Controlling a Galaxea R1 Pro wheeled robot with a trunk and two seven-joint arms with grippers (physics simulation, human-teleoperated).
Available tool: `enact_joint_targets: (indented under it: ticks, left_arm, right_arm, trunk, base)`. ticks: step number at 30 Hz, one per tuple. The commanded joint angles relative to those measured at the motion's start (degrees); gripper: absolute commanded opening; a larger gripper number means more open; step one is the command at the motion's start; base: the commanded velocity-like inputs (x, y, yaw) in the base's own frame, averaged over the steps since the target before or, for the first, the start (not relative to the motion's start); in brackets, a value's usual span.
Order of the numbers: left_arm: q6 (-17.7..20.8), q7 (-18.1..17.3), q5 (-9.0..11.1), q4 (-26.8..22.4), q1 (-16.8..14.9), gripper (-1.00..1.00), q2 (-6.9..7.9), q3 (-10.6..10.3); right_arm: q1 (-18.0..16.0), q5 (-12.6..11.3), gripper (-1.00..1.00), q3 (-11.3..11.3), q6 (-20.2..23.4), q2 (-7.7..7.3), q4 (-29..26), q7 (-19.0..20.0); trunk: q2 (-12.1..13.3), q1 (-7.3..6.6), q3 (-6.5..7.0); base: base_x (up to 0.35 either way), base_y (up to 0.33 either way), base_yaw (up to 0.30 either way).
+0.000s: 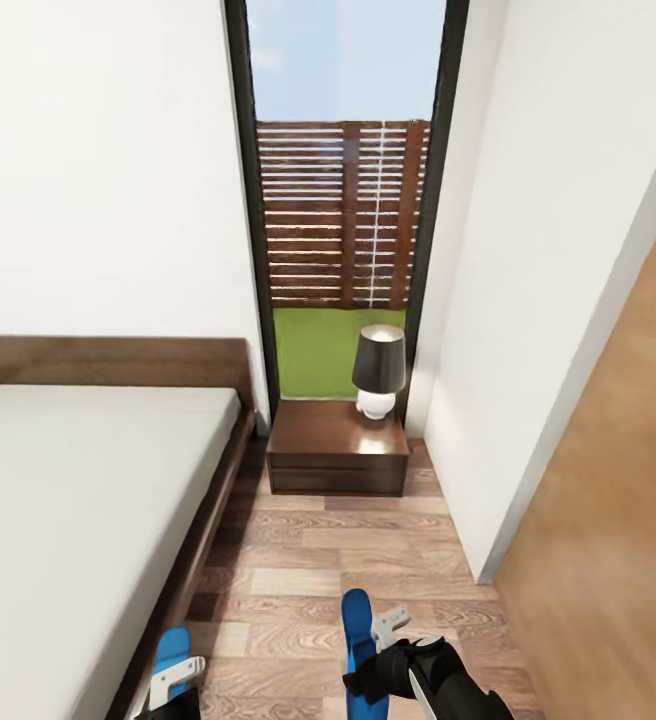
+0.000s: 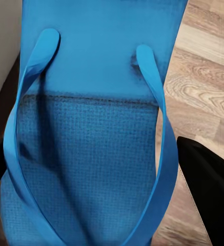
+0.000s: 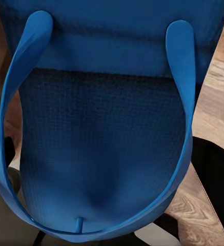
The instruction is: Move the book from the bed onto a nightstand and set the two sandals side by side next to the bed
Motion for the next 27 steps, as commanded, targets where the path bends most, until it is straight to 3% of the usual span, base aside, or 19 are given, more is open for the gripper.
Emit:
enact_joint_targets:
  ticks: [1, 27]
  left_arm:
    - [-0.16, 0.28, -0.70, 0.01, -0.06, -1.00, -0.02, 0.29]
    - [-0.16, 0.28, -0.70, 0.01, -0.06, -1.00, 0.03, 0.29]
  right_arm:
    - [-0.04, 0.54, -1.00, -0.04, 0.23, 0.01, -0.10, 0.41]
    - [-0.04, 0.54, -1.00, 0.03, 0.24, 0.01, -0.10, 0.41]
  trunk:
    - [-0.12, 0.06, -0.12]
    - [-0.12, 0.06, -0.12]
  base:
    - [0.297, 0.000, 0.000]
    - [0.297, 0.000, 0.000]
